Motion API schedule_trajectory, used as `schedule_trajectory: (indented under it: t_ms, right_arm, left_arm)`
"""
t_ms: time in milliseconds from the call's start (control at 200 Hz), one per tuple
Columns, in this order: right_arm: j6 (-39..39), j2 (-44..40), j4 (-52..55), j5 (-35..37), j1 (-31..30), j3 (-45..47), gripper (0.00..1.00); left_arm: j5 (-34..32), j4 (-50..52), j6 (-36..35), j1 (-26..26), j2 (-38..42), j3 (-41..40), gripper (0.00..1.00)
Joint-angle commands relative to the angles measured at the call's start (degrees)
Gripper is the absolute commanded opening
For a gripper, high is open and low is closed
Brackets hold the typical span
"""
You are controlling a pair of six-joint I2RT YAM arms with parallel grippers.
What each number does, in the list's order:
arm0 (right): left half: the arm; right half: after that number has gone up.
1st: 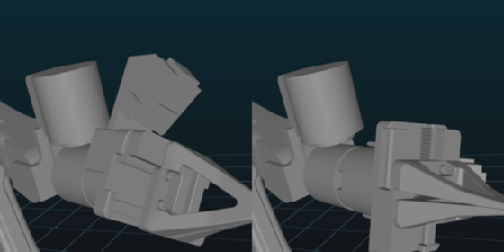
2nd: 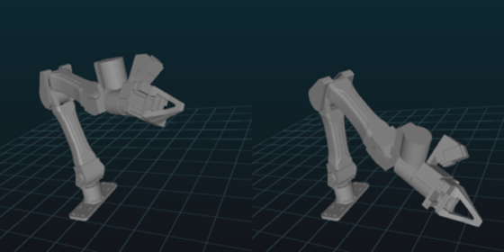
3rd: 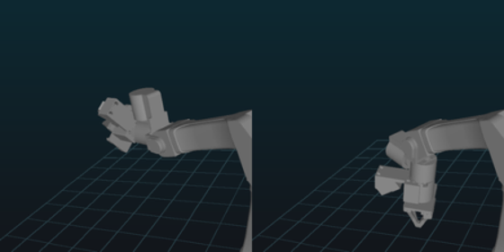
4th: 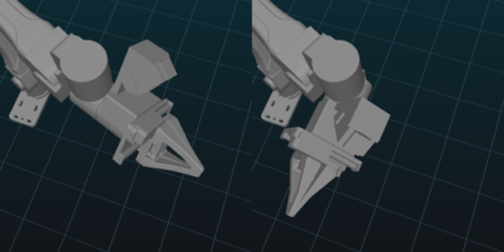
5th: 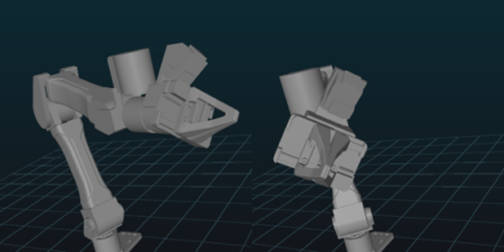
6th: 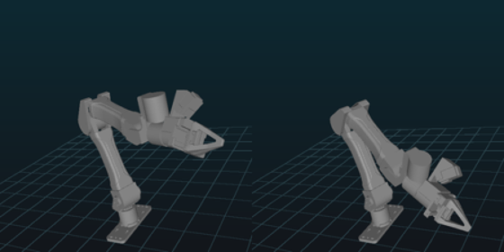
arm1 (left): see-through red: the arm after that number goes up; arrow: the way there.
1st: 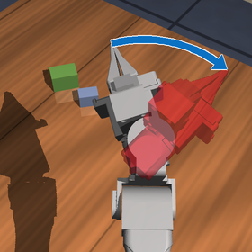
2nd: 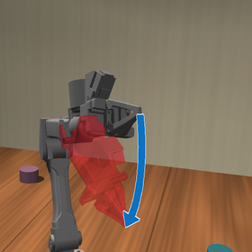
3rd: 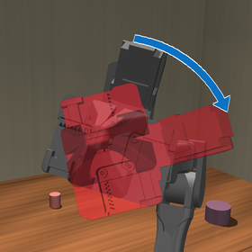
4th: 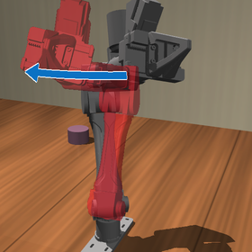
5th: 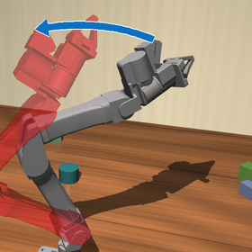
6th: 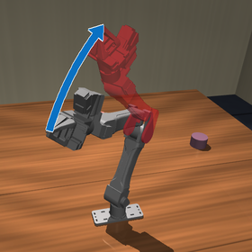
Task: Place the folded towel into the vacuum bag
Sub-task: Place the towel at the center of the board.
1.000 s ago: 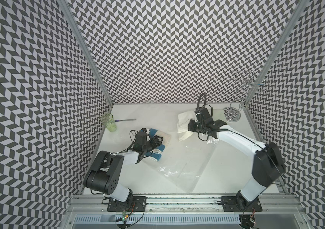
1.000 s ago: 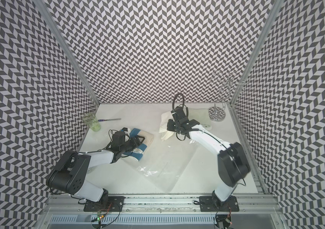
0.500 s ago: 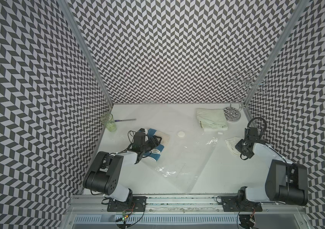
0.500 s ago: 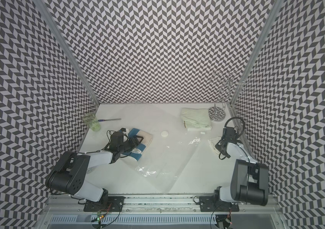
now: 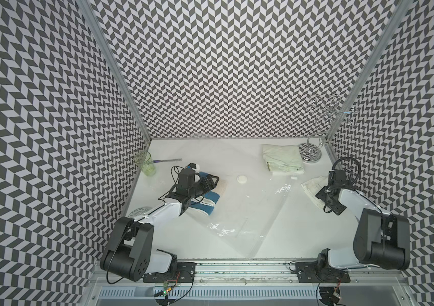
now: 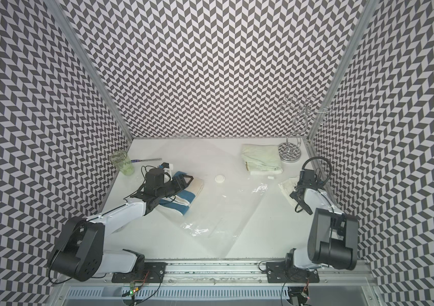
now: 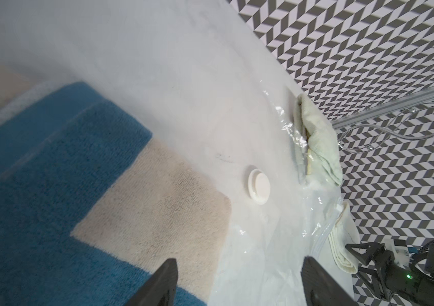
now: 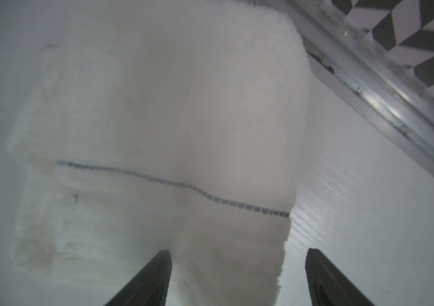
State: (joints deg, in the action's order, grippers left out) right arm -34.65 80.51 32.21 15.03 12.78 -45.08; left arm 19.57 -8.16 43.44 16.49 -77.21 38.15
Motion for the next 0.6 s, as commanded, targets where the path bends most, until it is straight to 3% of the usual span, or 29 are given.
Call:
schedule_trajectory:
  t_ms: [0, 95, 225, 341, 421, 501, 596]
  right_arm:
    - [0.27, -4.5, 5.43, 2.85, -1.45, -3.75, 0.83]
    - [-1.09, -7.94, 10.42, 6.15, -7.63, -5.96, 0.83]
    - [-8.49, -10.37, 13.63, 7.27, -28.1, -9.75, 0.79]
    - [-16.26, -4.91, 5.07, -4.36, -47.44, -13.45, 0.71]
    - [-21.67, 2.92, -2.99, -13.57, -56.3, -17.57, 0.7]
    - [-24.67, 11.03, -9.47, -19.43, -61.77, -22.76, 0.69]
    - [-27.92, 19.0, -15.77, -25.82, -63.98, -26.68, 0.69]
  left_arm:
    - [-2.28, 7.08, -4.29, 0.05, 3.03, 3.5, 0.76]
    - [-2.97, 11.36, -7.29, -0.45, 4.63, 6.09, 0.77]
    - [-2.67, 15.43, -9.19, -3.13, 5.66, 7.01, 0.78]
    - [-1.81, 16.58, -9.72, -6.2, 5.55, 5.81, 0.79]
    - [0.0, 16.36, -8.97, -8.68, 6.69, 4.5, 0.79]
    - [-0.59, 17.14, -8.72, -9.76, 8.92, 4.03, 0.79]
    - [-1.24, 18.37, -8.55, -10.71, 11.09, 3.97, 0.79]
